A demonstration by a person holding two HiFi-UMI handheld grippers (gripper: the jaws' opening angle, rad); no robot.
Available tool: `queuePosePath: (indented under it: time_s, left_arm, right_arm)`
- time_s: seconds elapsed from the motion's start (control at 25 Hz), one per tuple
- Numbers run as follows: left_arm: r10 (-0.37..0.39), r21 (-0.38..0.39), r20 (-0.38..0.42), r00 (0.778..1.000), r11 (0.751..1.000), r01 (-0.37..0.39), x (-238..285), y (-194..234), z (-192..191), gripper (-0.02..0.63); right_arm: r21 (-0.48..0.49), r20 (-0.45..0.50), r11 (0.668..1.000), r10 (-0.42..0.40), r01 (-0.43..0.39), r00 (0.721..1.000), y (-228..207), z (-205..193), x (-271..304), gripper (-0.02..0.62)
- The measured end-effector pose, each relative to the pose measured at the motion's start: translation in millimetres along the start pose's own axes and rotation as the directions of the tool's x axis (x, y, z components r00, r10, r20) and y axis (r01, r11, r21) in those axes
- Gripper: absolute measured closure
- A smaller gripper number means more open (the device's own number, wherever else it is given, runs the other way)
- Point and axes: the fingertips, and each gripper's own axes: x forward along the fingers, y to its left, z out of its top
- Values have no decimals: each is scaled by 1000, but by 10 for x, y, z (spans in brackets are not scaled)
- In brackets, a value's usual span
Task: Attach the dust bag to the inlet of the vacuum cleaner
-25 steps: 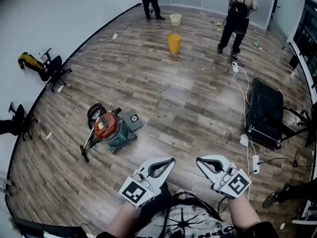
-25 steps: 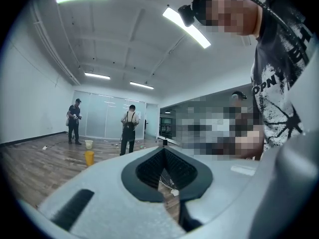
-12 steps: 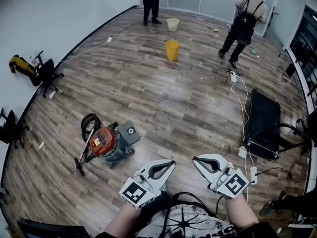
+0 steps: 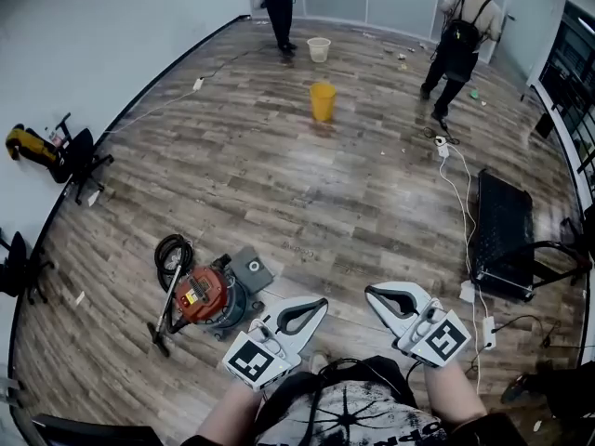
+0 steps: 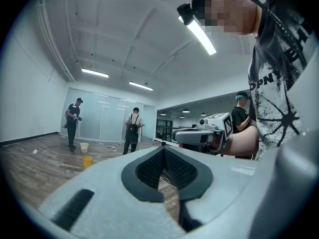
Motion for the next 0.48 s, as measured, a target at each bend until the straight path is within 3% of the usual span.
queuePosePath:
  time_s: [0.16, 0.48]
  left_arm:
    - [-2, 19, 69, 998, 1000, 0, 75, 242, 107, 606]
    - [60, -18, 17, 998, 998, -60, 426, 822, 22, 606]
  right_arm:
    - [-11, -25, 1000, 3, -3, 1000, -143, -72, 175, 591]
    - [12, -28, 999, 30, -29, 999, -769, -188, 432, 591]
